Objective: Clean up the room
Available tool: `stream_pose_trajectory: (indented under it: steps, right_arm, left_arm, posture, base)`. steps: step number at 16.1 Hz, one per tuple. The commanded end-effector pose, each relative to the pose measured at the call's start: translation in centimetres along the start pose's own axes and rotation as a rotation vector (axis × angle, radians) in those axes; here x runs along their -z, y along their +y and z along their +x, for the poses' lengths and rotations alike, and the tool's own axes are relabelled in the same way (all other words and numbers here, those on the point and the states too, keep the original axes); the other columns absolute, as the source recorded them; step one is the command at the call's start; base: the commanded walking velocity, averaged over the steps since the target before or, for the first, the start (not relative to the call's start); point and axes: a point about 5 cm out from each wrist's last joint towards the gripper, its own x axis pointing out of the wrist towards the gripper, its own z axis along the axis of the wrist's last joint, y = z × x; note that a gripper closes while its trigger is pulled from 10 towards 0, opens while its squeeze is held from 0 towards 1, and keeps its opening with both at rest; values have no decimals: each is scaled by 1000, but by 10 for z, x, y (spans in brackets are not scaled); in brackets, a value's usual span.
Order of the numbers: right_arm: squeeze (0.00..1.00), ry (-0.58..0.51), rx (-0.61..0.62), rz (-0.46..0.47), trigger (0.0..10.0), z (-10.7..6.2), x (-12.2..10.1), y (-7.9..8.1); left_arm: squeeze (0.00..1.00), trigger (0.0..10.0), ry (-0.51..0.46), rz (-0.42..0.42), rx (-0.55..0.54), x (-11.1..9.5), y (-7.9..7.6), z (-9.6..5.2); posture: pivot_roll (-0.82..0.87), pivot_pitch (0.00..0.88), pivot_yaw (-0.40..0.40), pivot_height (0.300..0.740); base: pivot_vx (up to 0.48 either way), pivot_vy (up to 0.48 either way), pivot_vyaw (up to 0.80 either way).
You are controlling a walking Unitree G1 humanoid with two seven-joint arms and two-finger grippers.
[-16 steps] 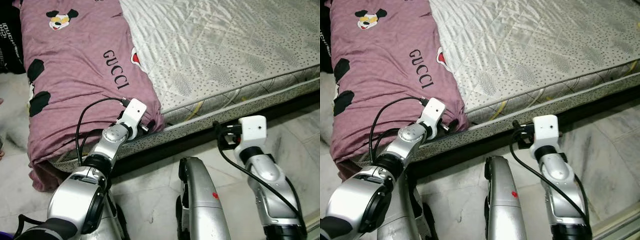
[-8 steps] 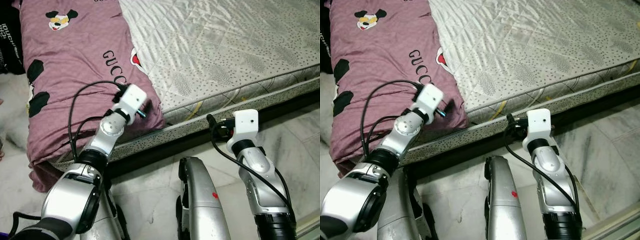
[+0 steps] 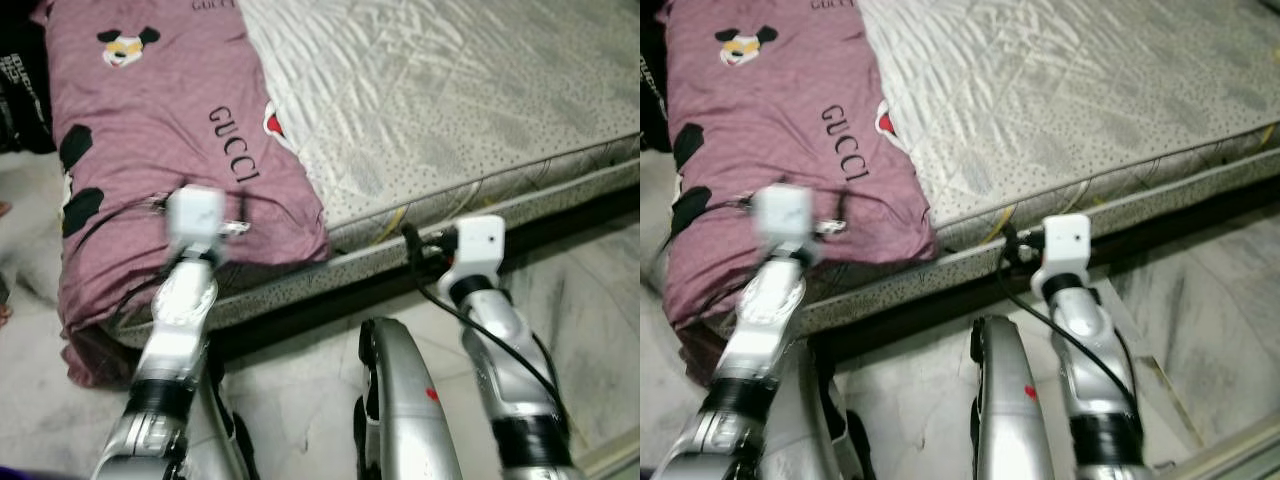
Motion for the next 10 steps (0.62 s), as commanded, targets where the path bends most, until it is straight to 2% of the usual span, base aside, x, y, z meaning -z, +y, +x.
stream_pose_trajectory:
  steps: [1, 2, 3, 5, 8, 10]
  right_arm:
    - [0, -4, -1, 16, 10000, 2, 2, 4]
    - [0, -8, 11, 32, 10000, 5, 3, 6]
    - [0, -8, 13, 62, 10000, 6, 5, 7]
    - [0, 1, 22, 95, 10000, 8, 9, 7]
    - [0, 15, 55, 154, 10000, 12, 15, 8]
    - [0, 8, 67, 192, 10000, 18, 16, 11]
  left_arm:
    - [0, 10000, -9, -11, -60, -1, 11, -12]
    - [0, 10000, -9, -26, -94, 0, 19, -27]
    - [0, 10000, -12, -18, -120, 0, 24, -37]
    - [0, 10000, 13, -17, -171, -1, 32, -45]
    - [0, 10000, 32, -5, -178, -2, 33, -51]
    - [0, 10000, 41, -56, -149, -2, 27, -50]
  posture:
    - [-85, 95, 9, 516]
    - [-76, 86, 10, 516]
    - [-71, 77, 12, 516]
    - [-63, 60, 17, 516]
    - [-49, 32, 25, 516]
    - [-23, 6, 40, 516]
  base:
    - [0, 0, 0]
    - [0, 0, 0]
    - [0, 0, 0]
    - [0, 0, 0]
    - [0, 0, 0]
    - [0, 0, 0]
